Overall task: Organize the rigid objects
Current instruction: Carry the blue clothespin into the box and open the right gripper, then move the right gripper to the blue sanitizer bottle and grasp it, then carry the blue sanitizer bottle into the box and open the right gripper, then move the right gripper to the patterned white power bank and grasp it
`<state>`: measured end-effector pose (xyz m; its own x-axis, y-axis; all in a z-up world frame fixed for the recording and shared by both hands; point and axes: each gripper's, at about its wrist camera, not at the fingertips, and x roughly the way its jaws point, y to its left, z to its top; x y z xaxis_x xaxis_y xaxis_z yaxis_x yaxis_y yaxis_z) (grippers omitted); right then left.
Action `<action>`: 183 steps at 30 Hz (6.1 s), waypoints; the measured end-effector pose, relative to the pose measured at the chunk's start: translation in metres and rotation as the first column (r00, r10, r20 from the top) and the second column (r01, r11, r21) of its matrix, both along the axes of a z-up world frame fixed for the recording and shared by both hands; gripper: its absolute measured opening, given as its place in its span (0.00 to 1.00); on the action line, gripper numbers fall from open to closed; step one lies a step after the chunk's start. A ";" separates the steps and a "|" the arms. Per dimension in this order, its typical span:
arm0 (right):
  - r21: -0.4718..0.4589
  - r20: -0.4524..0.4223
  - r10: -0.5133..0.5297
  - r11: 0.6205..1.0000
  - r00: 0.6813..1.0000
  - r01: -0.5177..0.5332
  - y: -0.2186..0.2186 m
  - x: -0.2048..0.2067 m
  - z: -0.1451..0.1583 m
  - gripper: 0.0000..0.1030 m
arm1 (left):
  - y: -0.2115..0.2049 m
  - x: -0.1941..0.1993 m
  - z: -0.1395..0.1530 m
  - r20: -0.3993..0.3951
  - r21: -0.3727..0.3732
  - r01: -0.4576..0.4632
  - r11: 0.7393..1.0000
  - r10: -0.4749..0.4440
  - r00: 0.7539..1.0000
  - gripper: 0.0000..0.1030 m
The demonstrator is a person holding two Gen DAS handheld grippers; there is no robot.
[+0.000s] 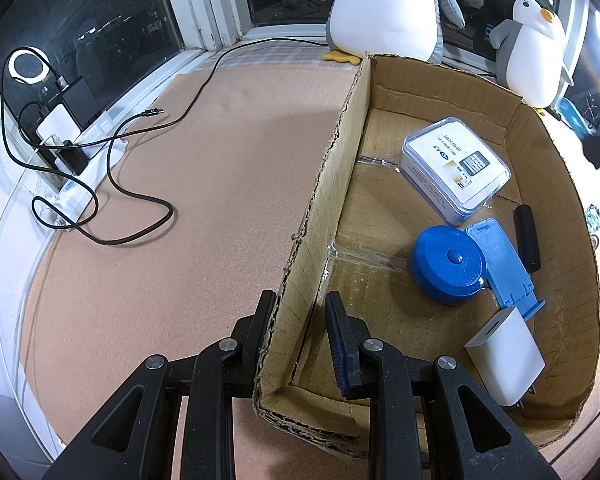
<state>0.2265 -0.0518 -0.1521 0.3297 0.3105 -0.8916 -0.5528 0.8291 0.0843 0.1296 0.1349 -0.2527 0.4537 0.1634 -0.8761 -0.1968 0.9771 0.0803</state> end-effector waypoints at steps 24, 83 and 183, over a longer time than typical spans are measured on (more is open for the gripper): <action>-0.064 -0.032 -0.036 0.997 0.999 0.034 0.031 0.039 -0.032 0.14 | 0.000 0.000 0.000 0.000 0.000 0.000 1.000 0.000 1.000 0.25; -0.046 -0.348 -0.603 0.776 0.718 0.629 -0.173 0.036 -0.074 0.38 | -0.001 0.002 0.000 0.004 -0.010 0.001 1.000 -0.001 1.000 0.25; 0.166 -0.160 -0.222 0.954 0.962 0.248 -0.025 -0.006 -0.002 0.42 | 0.001 0.000 -0.001 0.010 -0.016 -0.003 1.000 0.003 1.000 0.25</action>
<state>0.2208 -0.0767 -0.1540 0.2913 0.4011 -0.8685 -0.3163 0.8972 0.3083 0.1296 0.1359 -0.2533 0.4621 0.1507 -0.8739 -0.2005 0.9777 0.0626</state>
